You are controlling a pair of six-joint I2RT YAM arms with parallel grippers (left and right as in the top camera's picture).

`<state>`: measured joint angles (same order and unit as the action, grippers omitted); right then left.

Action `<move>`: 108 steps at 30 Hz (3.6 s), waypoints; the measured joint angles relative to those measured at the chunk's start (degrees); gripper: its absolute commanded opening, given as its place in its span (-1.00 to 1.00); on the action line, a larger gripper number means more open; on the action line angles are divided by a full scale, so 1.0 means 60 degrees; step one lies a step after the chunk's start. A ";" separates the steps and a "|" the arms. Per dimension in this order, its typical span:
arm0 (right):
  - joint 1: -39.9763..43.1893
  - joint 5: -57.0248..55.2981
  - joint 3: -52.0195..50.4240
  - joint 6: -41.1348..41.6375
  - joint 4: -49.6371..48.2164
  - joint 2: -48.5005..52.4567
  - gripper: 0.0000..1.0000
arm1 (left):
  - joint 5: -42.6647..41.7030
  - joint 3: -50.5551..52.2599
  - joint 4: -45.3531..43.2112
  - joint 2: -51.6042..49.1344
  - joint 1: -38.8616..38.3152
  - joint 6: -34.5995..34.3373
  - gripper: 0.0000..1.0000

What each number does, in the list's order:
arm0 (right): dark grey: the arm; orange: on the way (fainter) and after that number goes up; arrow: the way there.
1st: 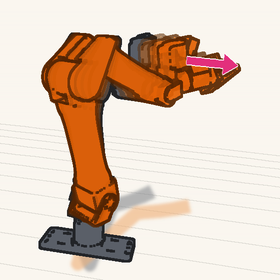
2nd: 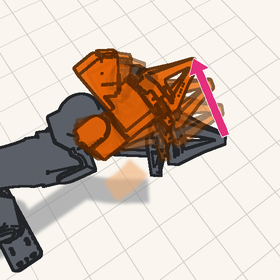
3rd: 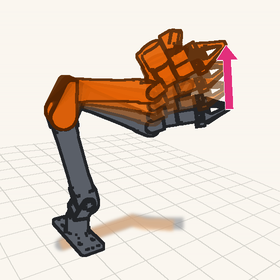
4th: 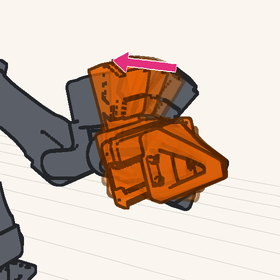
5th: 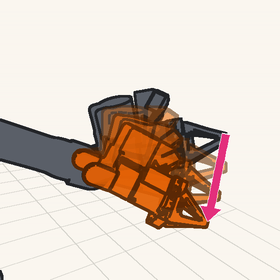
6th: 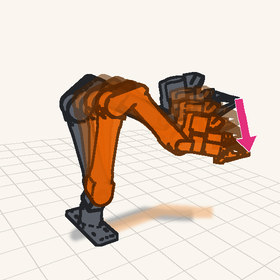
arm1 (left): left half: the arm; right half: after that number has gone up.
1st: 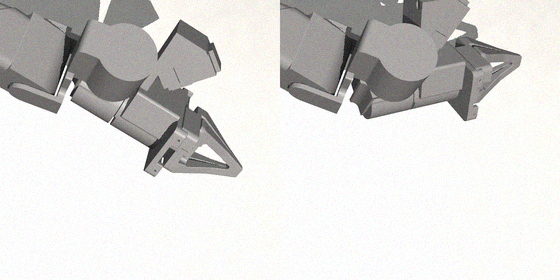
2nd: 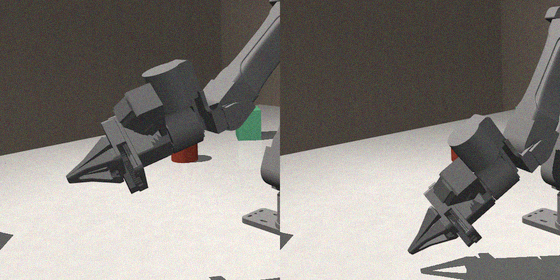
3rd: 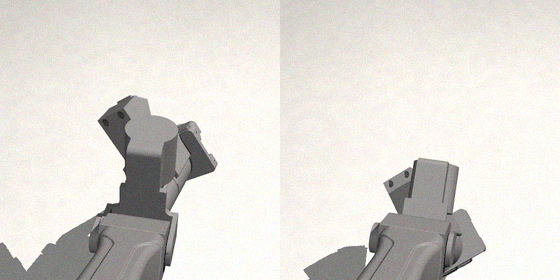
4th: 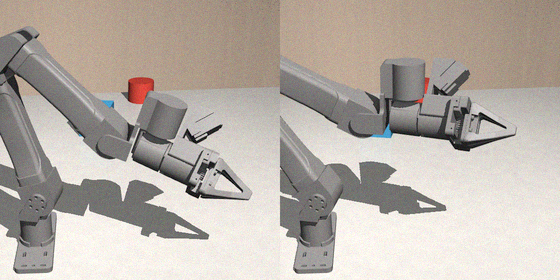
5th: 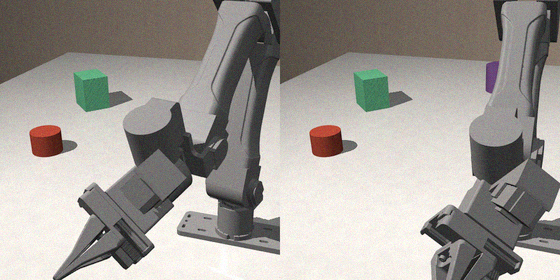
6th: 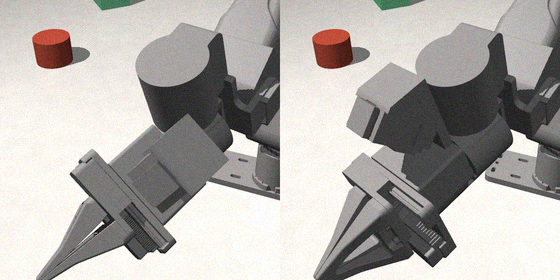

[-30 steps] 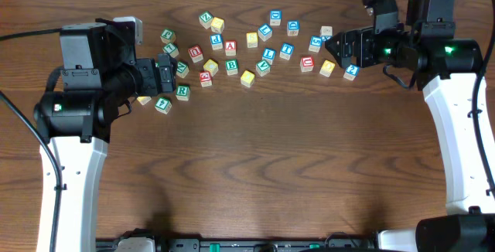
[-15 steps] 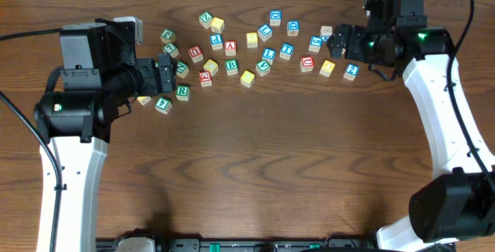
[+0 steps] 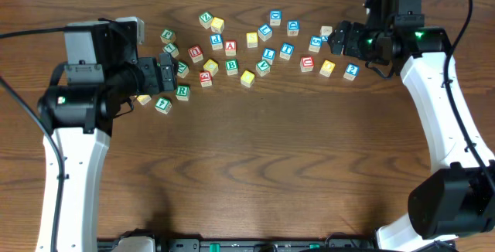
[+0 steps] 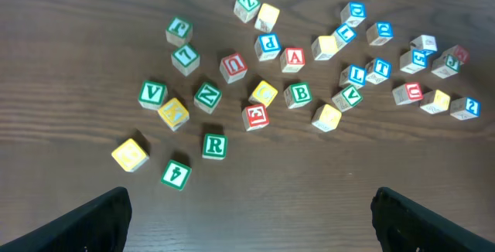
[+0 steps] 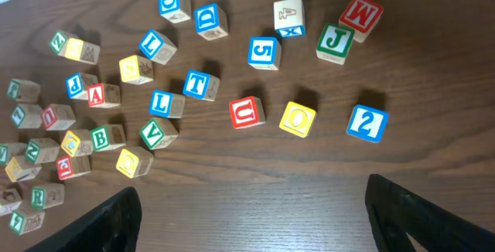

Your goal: Spell out ROBOT

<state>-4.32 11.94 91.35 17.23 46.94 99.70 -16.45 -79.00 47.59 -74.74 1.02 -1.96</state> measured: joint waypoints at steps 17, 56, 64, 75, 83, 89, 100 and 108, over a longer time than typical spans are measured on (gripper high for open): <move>-0.0408 -0.0120 0.0000 0.0892 0.0058 0.0091 0.69 | 0.0000 -0.0087 0.0011 -0.1005 -0.0149 -0.1177 0.96; -0.0506 -0.0900 -0.0007 0.0667 0.0943 0.0197 0.86 | 0.3282 -0.2914 0.1639 -0.5450 -0.2528 -0.3424 0.55; -0.0510 -0.0900 -0.0007 0.0667 0.0699 0.0197 0.86 | 0.3333 -0.2608 0.1413 -0.6564 -0.1832 -0.2856 0.52; -0.0510 -0.0900 -0.0004 0.0667 0.0765 0.0197 0.88 | 0.3228 -0.2557 0.1330 -0.7420 -0.1770 -0.2415 0.50; -0.0510 -0.0900 -0.0007 0.0667 0.0776 0.0197 0.88 | 0.2863 -0.2557 0.1177 -0.7424 -0.1315 -0.1759 0.43; -0.0510 -0.0900 -0.0007 0.0667 0.0776 0.0197 0.87 | 0.2371 -0.2557 0.1056 -0.7424 -0.1191 -0.1228 0.39; -0.0510 -0.0900 -0.0007 0.0667 0.0922 0.0197 0.87 | 0.2113 -0.2007 0.0637 -0.7424 -0.1249 -0.0798 0.38; -0.0510 -0.0900 -0.0007 0.0667 0.0925 0.0197 0.88 | 0.2076 -0.1344 0.0022 -0.7424 -0.1249 -0.0703 0.10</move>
<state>-7.38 6.55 91.31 21.23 52.49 100.88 -3.99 -87.07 47.72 -119.28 -6.48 -6.17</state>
